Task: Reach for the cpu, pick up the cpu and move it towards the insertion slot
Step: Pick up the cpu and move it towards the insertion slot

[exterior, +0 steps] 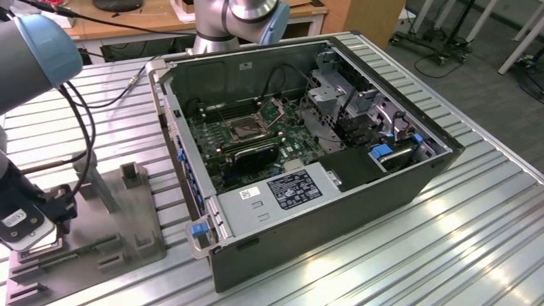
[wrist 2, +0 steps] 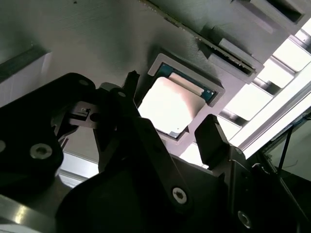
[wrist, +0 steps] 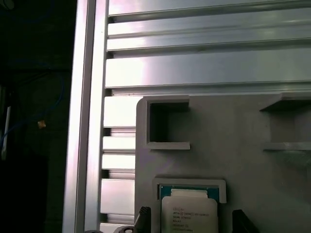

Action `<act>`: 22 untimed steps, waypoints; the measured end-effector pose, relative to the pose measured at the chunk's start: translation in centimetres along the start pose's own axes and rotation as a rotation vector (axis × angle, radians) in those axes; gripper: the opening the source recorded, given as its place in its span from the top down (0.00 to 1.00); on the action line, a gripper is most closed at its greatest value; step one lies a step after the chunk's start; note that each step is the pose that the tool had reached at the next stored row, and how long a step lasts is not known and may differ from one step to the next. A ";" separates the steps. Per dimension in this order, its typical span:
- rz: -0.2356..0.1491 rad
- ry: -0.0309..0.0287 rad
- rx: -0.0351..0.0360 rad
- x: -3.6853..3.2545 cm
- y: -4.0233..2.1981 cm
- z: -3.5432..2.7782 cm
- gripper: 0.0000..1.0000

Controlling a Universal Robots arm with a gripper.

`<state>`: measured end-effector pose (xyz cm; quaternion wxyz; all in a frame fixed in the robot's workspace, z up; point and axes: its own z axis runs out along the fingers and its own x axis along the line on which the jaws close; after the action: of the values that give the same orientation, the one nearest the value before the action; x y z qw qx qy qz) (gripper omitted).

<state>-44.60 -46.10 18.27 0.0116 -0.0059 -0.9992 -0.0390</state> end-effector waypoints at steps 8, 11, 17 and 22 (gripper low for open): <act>0.012 0.0017 0.0005 0.05 0.12 0.51 0.26; 0.012 0.0016 0.0002 0.05 0.12 0.51 0.26; 0.012 0.0016 -0.0001 0.05 0.13 0.51 0.35; 0.012 0.0017 -0.0003 0.05 0.13 0.51 0.36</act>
<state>-44.66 -45.93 17.77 0.0127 -0.0119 -0.9991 -0.0391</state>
